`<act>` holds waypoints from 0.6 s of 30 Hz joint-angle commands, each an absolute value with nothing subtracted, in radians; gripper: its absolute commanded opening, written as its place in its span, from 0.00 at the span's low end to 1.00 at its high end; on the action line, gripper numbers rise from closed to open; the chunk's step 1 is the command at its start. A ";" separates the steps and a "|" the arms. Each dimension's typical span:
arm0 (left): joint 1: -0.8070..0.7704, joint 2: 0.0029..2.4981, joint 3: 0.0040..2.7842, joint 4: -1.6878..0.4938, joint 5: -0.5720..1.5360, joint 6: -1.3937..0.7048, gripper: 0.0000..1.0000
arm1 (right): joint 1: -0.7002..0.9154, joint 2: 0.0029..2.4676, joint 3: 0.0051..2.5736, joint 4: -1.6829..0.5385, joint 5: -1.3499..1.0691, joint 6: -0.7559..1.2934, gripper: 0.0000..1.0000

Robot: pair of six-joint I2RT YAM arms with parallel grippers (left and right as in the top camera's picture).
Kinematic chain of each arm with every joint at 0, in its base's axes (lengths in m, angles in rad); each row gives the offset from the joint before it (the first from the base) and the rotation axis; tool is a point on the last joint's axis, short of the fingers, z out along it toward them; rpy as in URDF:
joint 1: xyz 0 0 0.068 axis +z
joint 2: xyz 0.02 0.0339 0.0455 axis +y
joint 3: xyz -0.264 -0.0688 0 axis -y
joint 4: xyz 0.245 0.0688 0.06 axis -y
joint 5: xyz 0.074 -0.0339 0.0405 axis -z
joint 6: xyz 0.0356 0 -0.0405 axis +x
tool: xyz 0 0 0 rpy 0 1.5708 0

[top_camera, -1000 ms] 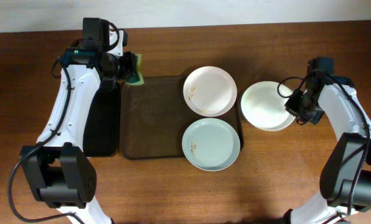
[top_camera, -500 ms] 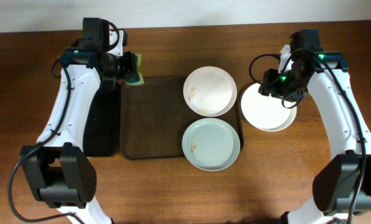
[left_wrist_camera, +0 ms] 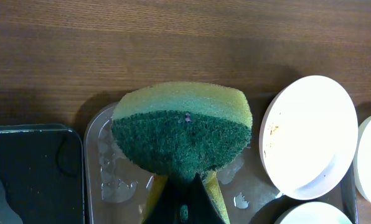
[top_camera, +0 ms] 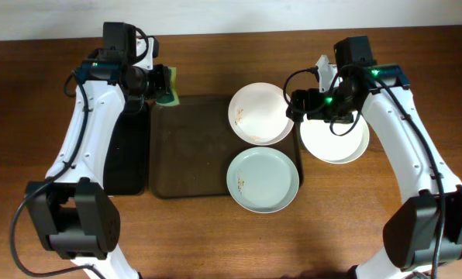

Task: Clean dirty plates on tray and stack at the side
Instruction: 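Release the plate and raise the right gripper above the tray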

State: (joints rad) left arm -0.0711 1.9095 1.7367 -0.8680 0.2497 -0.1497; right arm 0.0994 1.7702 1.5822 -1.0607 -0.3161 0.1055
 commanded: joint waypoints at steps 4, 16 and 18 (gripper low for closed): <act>-0.070 1.902 1.758 -0.866 0.246 -0.130 0.01 | 0.104 1.763 1.591 -1.058 -0.325 0.101 0.98; -0.071 1.902 1.756 -0.872 0.246 -0.130 0.01 | 0.104 1.763 1.591 -1.058 -0.325 0.101 0.98; -0.071 1.902 1.756 -0.873 0.246 -0.130 0.01 | 0.104 1.763 1.591 -1.058 -0.325 0.101 0.99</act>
State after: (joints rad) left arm -0.0711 1.9095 1.7367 -0.8722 0.2497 -0.1497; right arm 0.0994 1.7702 1.5822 -1.0607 -0.3161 0.1043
